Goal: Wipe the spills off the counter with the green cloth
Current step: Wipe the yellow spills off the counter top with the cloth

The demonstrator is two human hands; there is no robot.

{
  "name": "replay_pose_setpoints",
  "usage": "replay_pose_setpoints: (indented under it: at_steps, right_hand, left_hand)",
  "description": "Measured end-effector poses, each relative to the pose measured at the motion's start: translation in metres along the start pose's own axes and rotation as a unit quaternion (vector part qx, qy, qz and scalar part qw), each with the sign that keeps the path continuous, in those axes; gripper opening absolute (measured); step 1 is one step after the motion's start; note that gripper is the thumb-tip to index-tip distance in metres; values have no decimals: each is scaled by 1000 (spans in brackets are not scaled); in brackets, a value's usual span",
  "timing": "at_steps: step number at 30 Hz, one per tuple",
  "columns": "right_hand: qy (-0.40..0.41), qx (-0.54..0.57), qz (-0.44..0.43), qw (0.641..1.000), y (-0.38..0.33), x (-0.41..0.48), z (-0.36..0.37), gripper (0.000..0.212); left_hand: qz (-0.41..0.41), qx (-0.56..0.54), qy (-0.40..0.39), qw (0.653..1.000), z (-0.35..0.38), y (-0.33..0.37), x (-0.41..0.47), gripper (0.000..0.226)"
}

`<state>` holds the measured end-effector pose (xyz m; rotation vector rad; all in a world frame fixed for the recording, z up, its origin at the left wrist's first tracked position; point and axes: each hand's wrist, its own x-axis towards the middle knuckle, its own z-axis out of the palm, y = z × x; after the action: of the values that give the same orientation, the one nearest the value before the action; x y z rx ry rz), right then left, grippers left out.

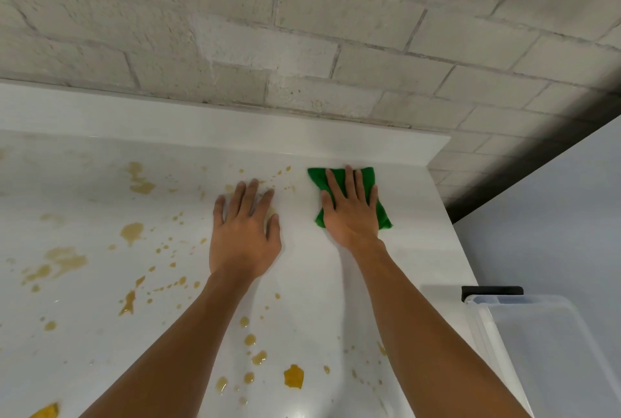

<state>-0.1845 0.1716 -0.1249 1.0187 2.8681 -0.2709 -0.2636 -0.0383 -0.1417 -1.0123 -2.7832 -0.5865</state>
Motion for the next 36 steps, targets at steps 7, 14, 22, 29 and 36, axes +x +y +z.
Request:
replay_pose_setpoints:
  at_steps: [7, 14, 22, 29, 36]
  right_hand:
    - [41, 17, -52, 998, 22, -42, 6, 70]
    - [8, 17, -4, 1000, 9, 27, -7, 60]
    - [23, 28, -53, 998, 24, -17, -1, 66]
    - [-5, 13, 7, 1000, 2, 20, -5, 60]
    - [39, 8, -110, 993, 22, -44, 9, 68]
  left_hand:
    - [0, 1, -8, 1000, -1, 0, -1, 62]
    - [3, 4, 0, 1000, 0, 0, 0, 60]
    - [-3, 5, -7, 1000, 0, -1, -1, 61]
    - [-3, 6, -3, 1000, 1, -1, 0, 61]
    - [-8, -2, -11, 1000, 0, -2, 0, 62]
